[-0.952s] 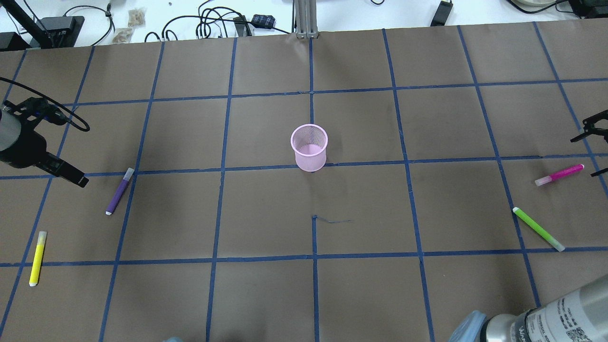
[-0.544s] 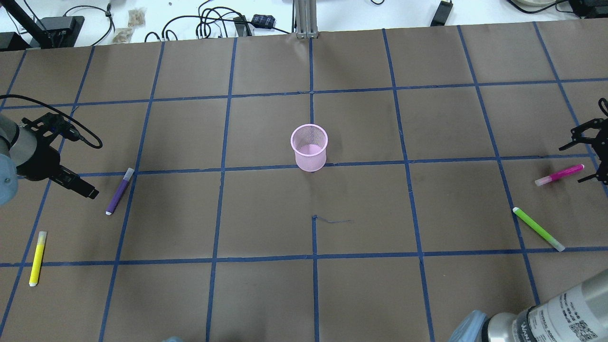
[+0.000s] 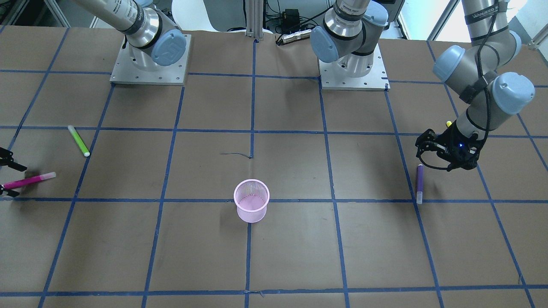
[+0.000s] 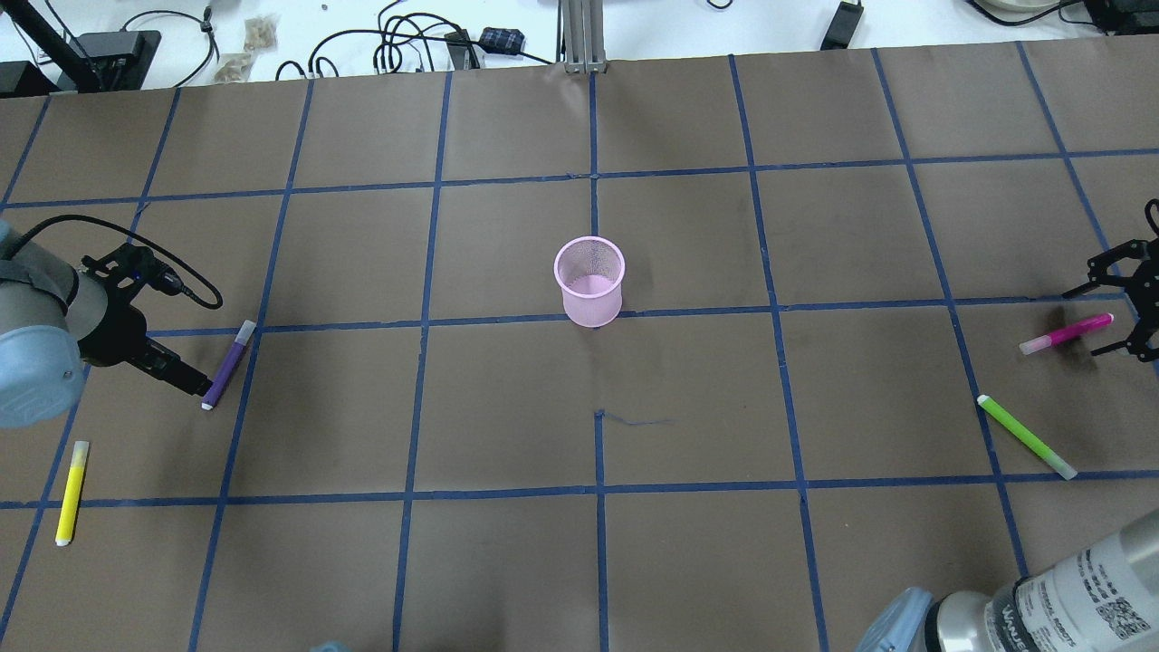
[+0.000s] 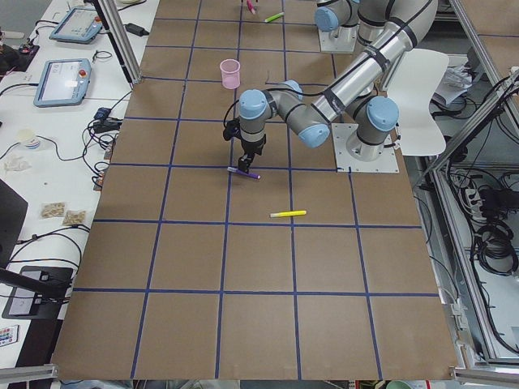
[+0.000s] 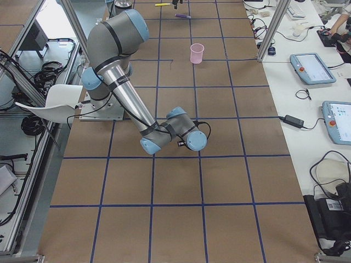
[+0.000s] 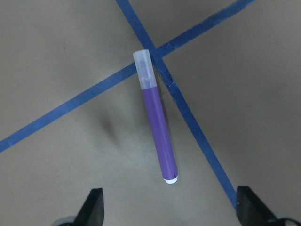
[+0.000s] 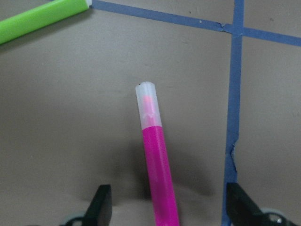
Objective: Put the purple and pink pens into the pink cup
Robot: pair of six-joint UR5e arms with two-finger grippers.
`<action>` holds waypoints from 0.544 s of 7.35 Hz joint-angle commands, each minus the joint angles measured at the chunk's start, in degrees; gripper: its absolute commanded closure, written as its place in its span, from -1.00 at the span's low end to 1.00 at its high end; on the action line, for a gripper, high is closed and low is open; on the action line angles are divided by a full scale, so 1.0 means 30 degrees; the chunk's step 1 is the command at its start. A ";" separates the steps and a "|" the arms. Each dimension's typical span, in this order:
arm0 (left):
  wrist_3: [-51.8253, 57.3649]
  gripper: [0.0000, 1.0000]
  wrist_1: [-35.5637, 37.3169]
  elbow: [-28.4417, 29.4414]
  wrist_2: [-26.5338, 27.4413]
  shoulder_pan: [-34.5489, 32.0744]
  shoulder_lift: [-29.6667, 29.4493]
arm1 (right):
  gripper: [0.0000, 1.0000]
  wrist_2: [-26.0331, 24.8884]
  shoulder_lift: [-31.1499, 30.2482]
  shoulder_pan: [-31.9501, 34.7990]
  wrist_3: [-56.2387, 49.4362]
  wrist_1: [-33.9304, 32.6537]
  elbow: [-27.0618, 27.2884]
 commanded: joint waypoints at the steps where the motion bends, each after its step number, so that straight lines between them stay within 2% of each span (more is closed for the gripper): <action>1: 0.0005 -1.00 0.0537 -0.0037 0.0028 0.0001 -0.0884 | -0.34 0.0106 0.0002 -0.0015 -0.0156 0.0012 0.0029; 2: 0.0005 -1.00 0.0537 -0.0037 0.0028 0.0001 -0.1177 | -0.22 0.0135 0.0031 -0.0015 -0.0215 -0.0046 0.0058; 4: 0.0121 -0.89 0.0537 -0.0066 0.0202 0.0001 -0.1676 | -0.12 0.0136 0.0032 -0.0015 -0.0215 -0.0076 0.0058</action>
